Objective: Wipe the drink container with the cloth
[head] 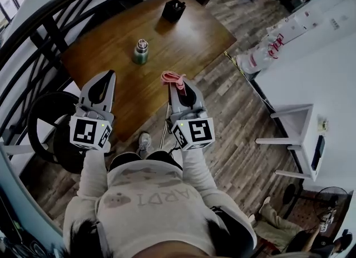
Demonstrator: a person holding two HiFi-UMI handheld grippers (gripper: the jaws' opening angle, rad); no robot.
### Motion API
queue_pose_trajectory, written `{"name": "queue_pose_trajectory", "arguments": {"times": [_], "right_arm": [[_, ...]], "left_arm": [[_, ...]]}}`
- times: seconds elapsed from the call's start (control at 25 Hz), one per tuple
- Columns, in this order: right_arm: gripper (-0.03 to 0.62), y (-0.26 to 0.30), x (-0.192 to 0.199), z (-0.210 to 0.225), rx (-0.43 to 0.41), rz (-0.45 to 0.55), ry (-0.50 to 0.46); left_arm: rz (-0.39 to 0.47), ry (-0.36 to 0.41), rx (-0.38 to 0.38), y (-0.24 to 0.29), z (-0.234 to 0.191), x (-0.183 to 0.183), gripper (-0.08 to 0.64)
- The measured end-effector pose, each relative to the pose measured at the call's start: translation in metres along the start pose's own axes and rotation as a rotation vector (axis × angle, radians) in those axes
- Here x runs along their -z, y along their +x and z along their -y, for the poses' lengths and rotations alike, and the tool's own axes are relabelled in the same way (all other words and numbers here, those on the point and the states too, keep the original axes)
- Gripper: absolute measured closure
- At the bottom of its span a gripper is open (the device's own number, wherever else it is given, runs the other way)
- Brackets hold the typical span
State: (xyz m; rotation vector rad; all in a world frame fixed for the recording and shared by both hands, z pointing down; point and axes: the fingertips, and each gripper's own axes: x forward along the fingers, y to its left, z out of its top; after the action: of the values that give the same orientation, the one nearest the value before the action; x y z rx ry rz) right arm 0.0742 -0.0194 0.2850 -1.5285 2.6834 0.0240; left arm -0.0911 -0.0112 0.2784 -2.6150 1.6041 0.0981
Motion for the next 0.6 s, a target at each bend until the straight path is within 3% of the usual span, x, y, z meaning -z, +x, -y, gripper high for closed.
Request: {"name": "queue_pose_trajectory", "arguments": {"times": [0.24,0.6], "right_arm": [[0.554,0.034,0.005,0.035,-0.056,-0.01,0.014],[0.554,0.065,0.019,0.054,-0.115,-0.047,0.044]], "left_arm": [[-0.011,-0.012,-0.046,0.043,-0.006,0.006,0.555],[-0.065,-0.011,-0.066,0.078,-0.009,0.016,0.555]]}}
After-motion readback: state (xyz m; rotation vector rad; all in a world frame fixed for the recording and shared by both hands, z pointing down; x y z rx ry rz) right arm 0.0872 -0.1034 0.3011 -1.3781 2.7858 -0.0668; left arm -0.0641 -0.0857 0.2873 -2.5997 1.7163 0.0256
